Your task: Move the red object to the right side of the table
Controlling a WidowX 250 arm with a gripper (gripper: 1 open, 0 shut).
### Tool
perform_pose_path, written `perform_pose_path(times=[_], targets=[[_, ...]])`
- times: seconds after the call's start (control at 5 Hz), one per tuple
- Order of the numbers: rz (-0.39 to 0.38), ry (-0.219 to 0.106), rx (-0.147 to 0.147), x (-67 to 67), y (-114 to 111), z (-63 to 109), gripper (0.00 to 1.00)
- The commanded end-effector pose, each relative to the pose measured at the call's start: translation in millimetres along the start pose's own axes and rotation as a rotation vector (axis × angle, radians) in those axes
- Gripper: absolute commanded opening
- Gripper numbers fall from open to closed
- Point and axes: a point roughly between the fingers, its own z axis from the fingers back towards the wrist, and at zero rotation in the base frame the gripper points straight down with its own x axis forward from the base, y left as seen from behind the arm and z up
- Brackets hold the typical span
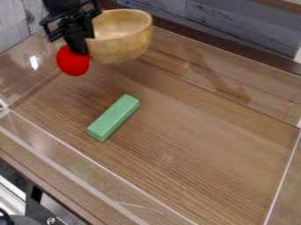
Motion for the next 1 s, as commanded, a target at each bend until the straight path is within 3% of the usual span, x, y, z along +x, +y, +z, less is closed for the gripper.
perform_pose_path(times=[0.0, 0.2, 0.4, 0.6, 0.8], targets=[[-0.109, -0.026, -0.061, -38.9, -17.7, 21.1, 0.0], [-0.171, -0.007, -0.047, -71.7, -23.6, 11.4, 0.0], [-0.195, -0.002, -0.041, -91.0, -23.9, 5.2, 0.0], [-0.284, 0.007, -0.025, -112.1, -32.5, -6.8, 0.0], [-0.374, 0.018, -0.008, -143.2, -45.0, -24.3, 0.0]])
